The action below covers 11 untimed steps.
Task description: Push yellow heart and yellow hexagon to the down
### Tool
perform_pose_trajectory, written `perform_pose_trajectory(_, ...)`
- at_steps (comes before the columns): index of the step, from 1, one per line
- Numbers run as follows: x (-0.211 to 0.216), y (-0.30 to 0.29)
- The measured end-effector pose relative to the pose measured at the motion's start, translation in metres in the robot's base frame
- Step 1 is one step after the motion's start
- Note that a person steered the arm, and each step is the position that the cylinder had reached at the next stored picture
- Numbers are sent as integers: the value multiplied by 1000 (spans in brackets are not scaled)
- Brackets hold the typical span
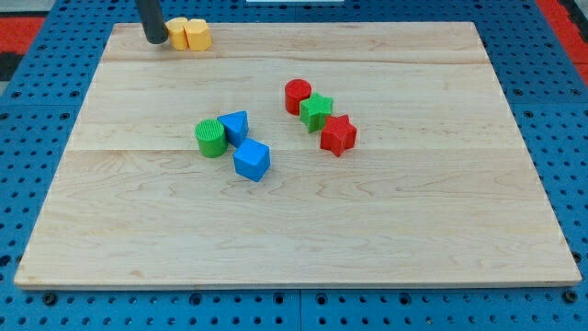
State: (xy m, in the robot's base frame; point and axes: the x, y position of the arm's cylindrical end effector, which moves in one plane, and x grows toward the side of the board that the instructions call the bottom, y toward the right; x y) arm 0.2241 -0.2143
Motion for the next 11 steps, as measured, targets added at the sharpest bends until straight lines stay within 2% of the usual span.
perform_pose_trajectory(1, -10, -14)
perform_pose_trajectory(4, -11, 34)
perform_pose_trajectory(7, -33, 28)
perform_pose_trajectory(8, -32, 39)
perform_pose_trajectory(10, -31, 100)
perform_pose_trajectory(11, -28, 98)
